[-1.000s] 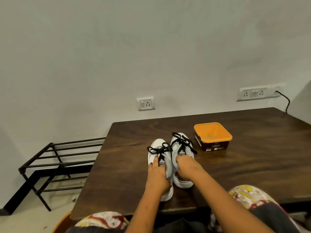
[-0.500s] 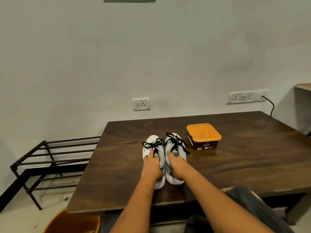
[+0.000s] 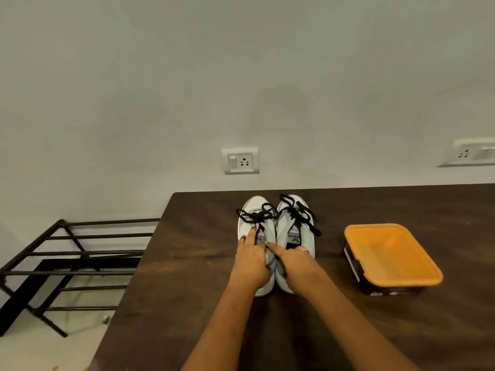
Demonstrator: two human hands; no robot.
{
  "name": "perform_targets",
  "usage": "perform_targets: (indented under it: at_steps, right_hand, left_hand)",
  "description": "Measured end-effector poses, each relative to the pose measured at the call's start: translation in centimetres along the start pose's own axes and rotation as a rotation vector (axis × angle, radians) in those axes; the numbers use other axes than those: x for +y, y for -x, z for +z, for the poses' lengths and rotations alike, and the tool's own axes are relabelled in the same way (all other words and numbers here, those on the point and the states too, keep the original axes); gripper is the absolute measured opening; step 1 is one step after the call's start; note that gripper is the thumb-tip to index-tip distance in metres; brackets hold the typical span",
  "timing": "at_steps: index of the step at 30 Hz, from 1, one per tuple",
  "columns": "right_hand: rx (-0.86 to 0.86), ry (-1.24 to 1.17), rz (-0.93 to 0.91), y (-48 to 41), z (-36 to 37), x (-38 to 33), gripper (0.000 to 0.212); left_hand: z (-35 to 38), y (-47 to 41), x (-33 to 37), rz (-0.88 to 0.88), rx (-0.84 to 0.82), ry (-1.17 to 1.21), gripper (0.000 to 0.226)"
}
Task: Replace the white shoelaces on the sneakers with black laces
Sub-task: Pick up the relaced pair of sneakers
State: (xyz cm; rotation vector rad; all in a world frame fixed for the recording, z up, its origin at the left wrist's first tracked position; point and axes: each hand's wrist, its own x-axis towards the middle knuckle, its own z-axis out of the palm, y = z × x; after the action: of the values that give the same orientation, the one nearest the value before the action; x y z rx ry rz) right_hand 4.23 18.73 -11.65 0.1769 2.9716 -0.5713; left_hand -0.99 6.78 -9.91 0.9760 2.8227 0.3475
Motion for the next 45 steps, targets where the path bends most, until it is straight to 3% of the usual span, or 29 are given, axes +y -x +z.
perform_targets:
  at_steps: [6, 11, 18, 22, 25, 32, 36, 38, 42, 45]
  right_hand:
    - [-0.169, -0.02, 0.057, -0.3, -1.6, -0.3, 0.073]
    - [-0.266, -0.056, 0.116, -0.4, -3.0, -1.5, 0.066]
    - [-0.547, -0.059, 0.167, -1.1, -5.4, -2.6, 0.06]
    - [-0.614, -0.109, 0.211, 0.4, -5.1, -3.5, 0.05]
    - [-0.663, 0.005, 0.274, 2.1, -4.9, -4.2, 0.054]
    - [-0.554, 0.094, 0.273, 3.9, -4.2, -7.0, 0.058]
    - [-0.513, -0.075, 0.398, 3.1, -3.9, -7.6, 0.043]
    - [-0.481, -0.13, 0.345, 3.1, -3.5, -8.2, 0.038]
    - [-0.466, -0.08, 0.425, 1.6, -2.8, -11.7, 0.035]
    - [-0.522, -0.049, 0.369, -0.3, -3.3, -16.5, 0.037]
  left_hand:
    - [0.3, -3.5, -0.9, -0.057, -0.048, 0.043, 0.056]
    - [-1.5, -1.1, 0.6, -0.171, -0.112, 0.087, 0.053]
    - [-3.3, 0.8, 1.5, -0.28, -0.356, 0.187, 0.044]
    - [-4.2, 2.1, 1.6, -0.261, -0.5, 0.231, 0.038]
    - [-3.9, 3.1, 0.8, -0.261, -0.489, 0.2, 0.04]
    - [-3.4, 4.7, 0.8, -0.182, -0.456, 0.154, 0.039]
    - [-3.1, 4.7, 0.4, -0.188, -0.455, 0.121, 0.03]
    - [-3.3, 4.7, -0.4, -0.175, -0.467, 0.117, 0.028]
    - [-5.4, 5.4, -3.5, -0.169, -0.45, 0.157, 0.028]
    - [-8.8, 6.4, -7.3, -0.164, -0.44, 0.156, 0.03]
